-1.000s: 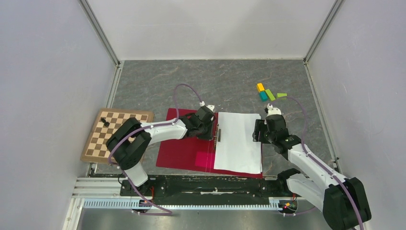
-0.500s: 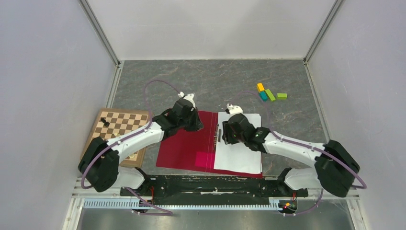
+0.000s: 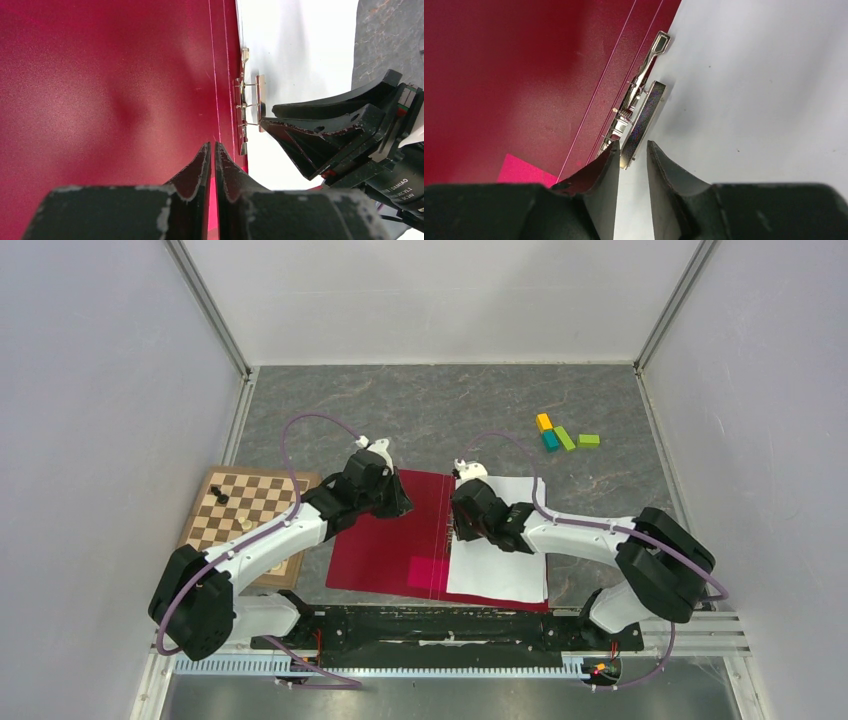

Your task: Put the files into the folder

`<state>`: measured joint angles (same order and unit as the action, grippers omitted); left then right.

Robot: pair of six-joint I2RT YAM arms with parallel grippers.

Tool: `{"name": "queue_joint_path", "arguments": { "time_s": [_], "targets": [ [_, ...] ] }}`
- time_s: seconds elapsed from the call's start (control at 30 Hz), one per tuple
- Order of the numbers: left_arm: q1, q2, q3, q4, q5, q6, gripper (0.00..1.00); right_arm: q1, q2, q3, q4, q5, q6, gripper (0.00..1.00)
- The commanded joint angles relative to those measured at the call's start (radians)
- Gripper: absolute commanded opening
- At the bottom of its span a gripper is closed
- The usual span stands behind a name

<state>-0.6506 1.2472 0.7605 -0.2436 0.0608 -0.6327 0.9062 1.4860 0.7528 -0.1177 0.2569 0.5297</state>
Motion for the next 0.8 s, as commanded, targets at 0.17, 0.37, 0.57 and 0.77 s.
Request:
{"name": "queue_joint_path", "arguments": {
  "time_s": [0.17,0.37,0.57,0.77],
  "targets": [
    [0.011,-0.020,-0.003,0.009,0.020,-0.009,0.12,0.011,0.036,0.033,0.038,0.037,0.015,0.24],
    [0.011,-0.011,0.002,0.017,0.024,-0.013,0.12,0.018,0.038,-0.003,0.045,0.034,0.020,0.15],
    [0.011,0.007,0.004,0.035,0.034,-0.024,0.12,0.018,0.010,-0.065,0.073,0.027,0.029,0.11],
    [0.011,0.027,0.005,0.059,0.051,-0.047,0.12,0.017,0.019,-0.088,0.080,0.036,0.014,0.11]
  ]
}}
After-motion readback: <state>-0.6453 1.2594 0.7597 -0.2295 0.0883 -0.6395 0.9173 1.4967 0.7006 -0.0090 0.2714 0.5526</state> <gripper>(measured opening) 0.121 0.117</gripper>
